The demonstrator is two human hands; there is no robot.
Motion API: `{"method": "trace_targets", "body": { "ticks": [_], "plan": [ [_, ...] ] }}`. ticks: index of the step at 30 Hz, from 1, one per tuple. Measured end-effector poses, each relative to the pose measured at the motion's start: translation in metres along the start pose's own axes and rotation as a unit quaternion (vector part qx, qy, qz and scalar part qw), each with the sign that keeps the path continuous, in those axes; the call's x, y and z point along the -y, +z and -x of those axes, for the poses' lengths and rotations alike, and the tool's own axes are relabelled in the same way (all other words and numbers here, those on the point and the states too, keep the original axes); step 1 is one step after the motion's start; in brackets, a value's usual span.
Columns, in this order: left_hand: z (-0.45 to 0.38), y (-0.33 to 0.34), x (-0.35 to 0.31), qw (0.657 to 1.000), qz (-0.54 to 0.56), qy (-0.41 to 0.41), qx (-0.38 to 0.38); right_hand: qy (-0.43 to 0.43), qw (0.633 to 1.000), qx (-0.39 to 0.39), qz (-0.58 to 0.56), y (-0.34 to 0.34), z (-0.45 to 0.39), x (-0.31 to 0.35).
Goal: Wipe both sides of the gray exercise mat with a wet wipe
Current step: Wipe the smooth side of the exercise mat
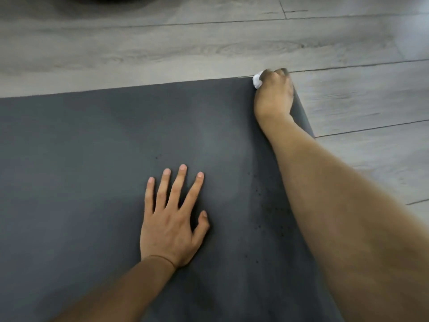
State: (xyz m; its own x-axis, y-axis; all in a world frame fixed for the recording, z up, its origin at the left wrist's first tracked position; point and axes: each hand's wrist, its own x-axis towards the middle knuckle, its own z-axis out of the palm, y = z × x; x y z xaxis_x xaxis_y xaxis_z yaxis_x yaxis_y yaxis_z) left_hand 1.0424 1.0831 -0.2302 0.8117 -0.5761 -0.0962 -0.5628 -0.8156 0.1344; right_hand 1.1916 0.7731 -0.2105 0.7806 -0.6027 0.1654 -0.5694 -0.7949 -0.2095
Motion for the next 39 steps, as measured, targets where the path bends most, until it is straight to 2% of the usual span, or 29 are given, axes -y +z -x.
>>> {"method": "trace_targets", "body": {
  "ticks": [3,4,6,8,10,12,15,17,20,21,23,25,27,29,31,34,37,39],
  "plan": [
    [0.000,0.000,-0.002,1.000,0.003,-0.003,-0.005,0.097,0.993,0.000,-0.064,-0.001,0.002,0.020],
    [0.000,0.000,-0.002,1.000,0.005,-0.002,-0.004,0.085,0.993,0.007,-0.079,-0.003,0.010,0.037],
    [-0.001,0.000,-0.002,1.000,0.012,0.000,-0.004,-0.034,0.992,0.055,-0.112,0.004,0.043,0.088],
    [0.000,0.001,-0.001,1.000,0.017,0.004,-0.008,-0.199,0.968,0.115,-0.097,0.005,0.091,0.139],
    [0.000,0.001,-0.001,1.000,0.014,0.007,-0.007,-0.279,0.950,0.126,-0.061,0.000,0.098,0.142],
    [0.000,-0.001,0.000,1.000,0.012,0.002,-0.006,-0.240,0.966,0.095,0.011,-0.007,0.057,0.105],
    [-0.001,-0.002,-0.001,1.000,0.015,0.000,-0.011,-0.082,0.991,0.023,0.103,-0.016,-0.013,0.022],
    [-0.001,-0.002,-0.001,1.000,0.019,0.001,-0.012,-0.003,0.995,0.013,0.097,-0.019,-0.028,-0.006],
    [-0.001,-0.001,-0.001,1.000,0.024,0.003,-0.015,0.100,0.995,0.021,-0.019,-0.005,-0.020,0.027],
    [-0.001,-0.001,-0.002,1.000,0.024,0.005,-0.015,0.099,0.992,0.025,-0.074,-0.001,-0.008,0.048],
    [-0.001,0.001,-0.001,1.000,0.024,0.007,-0.011,-0.014,0.986,0.074,-0.146,0.005,0.035,0.103],
    [0.000,0.002,0.000,1.000,0.022,0.013,-0.005,-0.157,0.971,0.124,-0.134,0.003,0.084,0.145],
    [0.000,0.003,0.001,1.000,0.020,0.015,-0.003,-0.239,0.956,0.123,-0.121,-0.003,0.089,0.143],
    [-0.001,0.000,0.001,1.000,0.022,0.009,-0.007,-0.206,0.973,0.099,-0.029,-0.011,0.057,0.101],
    [-0.001,-0.002,-0.001,1.000,0.024,0.004,-0.013,-0.094,0.993,0.052,0.056,-0.015,0.014,0.038],
    [-0.002,-0.002,-0.002,0.999,0.027,0.005,-0.022,0.025,0.995,0.019,0.090,-0.021,-0.011,-0.018],
    [-0.001,0.001,-0.001,0.999,0.028,0.005,-0.030,0.049,0.998,0.015,0.033,-0.007,0.017,0.017],
    [0.000,0.002,-0.001,0.999,0.028,0.005,-0.024,-0.022,0.996,0.058,-0.066,-0.001,0.064,0.072]
  ]
}}
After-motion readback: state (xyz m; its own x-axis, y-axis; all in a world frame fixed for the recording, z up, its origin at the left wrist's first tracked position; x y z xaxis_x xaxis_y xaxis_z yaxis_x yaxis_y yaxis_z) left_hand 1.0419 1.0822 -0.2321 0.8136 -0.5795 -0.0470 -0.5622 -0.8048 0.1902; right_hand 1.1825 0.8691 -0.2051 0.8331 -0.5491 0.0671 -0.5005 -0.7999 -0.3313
